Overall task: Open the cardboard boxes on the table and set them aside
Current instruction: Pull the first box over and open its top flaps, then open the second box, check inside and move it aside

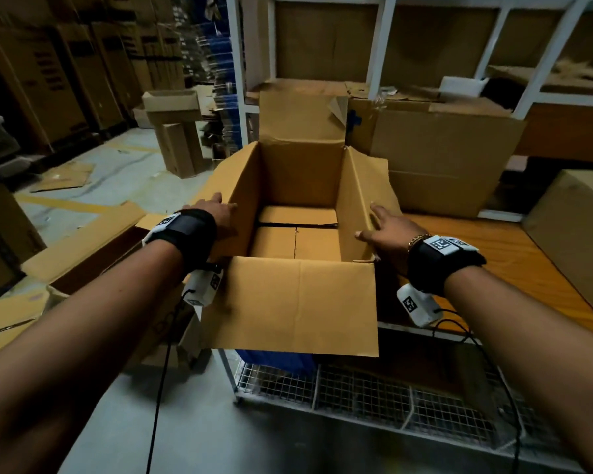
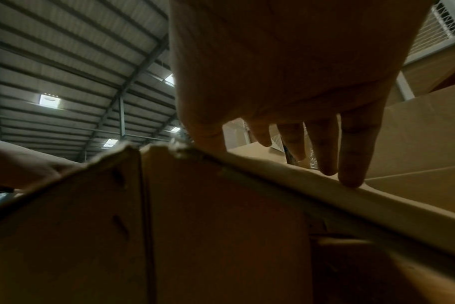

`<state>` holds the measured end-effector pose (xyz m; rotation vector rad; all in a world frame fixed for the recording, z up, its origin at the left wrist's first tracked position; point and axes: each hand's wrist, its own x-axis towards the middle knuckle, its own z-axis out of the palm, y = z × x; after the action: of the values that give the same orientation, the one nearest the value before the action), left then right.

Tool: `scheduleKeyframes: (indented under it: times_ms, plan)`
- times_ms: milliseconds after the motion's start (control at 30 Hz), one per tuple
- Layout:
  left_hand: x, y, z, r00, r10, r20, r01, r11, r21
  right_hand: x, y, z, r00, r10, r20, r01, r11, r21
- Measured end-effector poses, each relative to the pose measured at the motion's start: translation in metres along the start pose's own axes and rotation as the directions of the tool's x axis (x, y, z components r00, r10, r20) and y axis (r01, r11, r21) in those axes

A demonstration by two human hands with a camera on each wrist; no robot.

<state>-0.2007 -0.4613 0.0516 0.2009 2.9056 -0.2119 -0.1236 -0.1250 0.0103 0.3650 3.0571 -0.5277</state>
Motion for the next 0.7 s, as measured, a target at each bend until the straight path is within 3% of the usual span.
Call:
scheduleKeyframes:
  times_ms: [133, 300, 400, 533, 700]
  plan:
    - [-0.014, 0.036, -0.017, 0.995, 0.070, -0.077, -0.075, 0.995, -0.066, -0.008, 0.018, -0.017, 1.000, -0.019, -0.014, 0.019, 1.000, -0.012]
    - [-0.032, 0.118, -0.035, 0.959, 0.195, -0.206, -0.229, 0.961, -0.156, -0.031, 0.057, -0.036, 0.995, -0.038, -0.089, 0.039, 0.999, 0.012]
    - [-0.049, 0.180, -0.043, 0.895, 0.305, -0.327, -0.383, 0.900, -0.210, -0.048, 0.097, -0.049, 0.992, -0.013, -0.124, 0.015, 1.000, 0.016]
    - [-0.066, 0.260, -0.047, 0.774, 0.404, -0.487, -0.550, 0.810, -0.204, -0.073, 0.162, -0.070, 0.986, 0.057, -0.154, -0.056, 0.998, 0.010]
    - [-0.094, 0.377, -0.050, 0.717, 0.477, -0.508, -0.641, 0.737, -0.214, -0.117, 0.274, -0.105, 0.965, 0.140, -0.223, -0.140, 0.990, 0.017]
